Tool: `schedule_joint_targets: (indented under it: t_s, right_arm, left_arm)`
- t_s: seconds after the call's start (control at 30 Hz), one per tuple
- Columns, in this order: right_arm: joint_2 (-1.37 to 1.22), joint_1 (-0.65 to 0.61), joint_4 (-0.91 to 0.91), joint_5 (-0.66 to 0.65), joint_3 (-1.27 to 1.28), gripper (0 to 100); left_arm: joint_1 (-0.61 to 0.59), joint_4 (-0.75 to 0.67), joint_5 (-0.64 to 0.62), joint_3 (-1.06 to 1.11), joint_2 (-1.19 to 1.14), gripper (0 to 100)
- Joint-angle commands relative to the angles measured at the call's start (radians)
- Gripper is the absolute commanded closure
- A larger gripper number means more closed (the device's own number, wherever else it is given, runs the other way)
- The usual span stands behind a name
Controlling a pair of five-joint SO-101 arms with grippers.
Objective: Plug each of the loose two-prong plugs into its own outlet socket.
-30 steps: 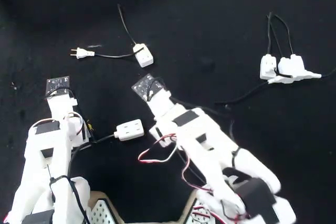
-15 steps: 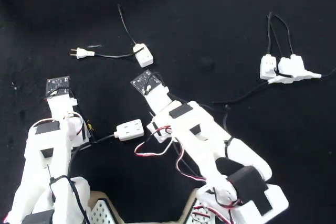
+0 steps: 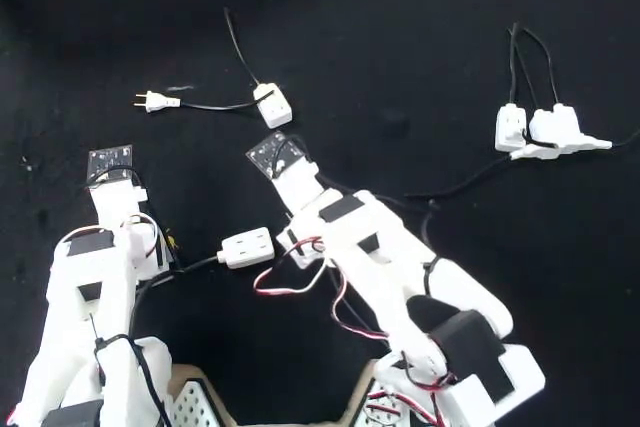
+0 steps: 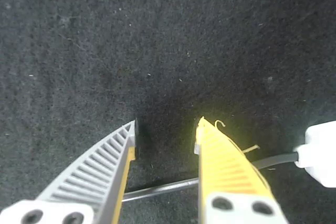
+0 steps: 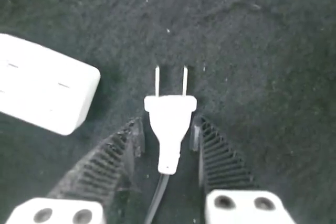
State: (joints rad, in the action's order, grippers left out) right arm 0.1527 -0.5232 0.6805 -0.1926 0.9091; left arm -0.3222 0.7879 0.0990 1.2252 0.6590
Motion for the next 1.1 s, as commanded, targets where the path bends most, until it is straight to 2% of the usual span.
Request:
schedule_joint_targets:
  t_s: [0.0, 0.1, 0.2, 0.4, 0.67, 1.07]
  right_arm:
    - [-0.004, -0.011, -0.035, -0.003, -0.053, 84.7]
    - [-0.004, -0.009, -0.035, -0.003, -0.053, 87.6]
    - [-0.01, -0.009, -0.037, -0.002, -0.053, 99.2]
    - [0.019, -0.008, -0.028, 0.005, -0.027, 98.8]
    - [0.254, 0.018, 0.028, -0.002, 0.073, 98.7]
    - [0.259, 0.023, 0.031, -0.044, 0.148, 97.0]
  left_arm:
    - [-0.007, -0.018, 0.0, -0.008, 0.034, 81]
    - [-0.007, -0.018, 0.0, -0.008, 0.034, 81]
    - [-0.007, -0.018, 0.0, -0.008, 0.034, 81]
    - [-0.007, -0.018, 0.0, -0.008, 0.032, 81]
    - [-0.007, -0.018, 0.0, -0.008, 0.028, 81]
    - [-0.007, -0.018, 0.0, -0.008, 0.026, 81]
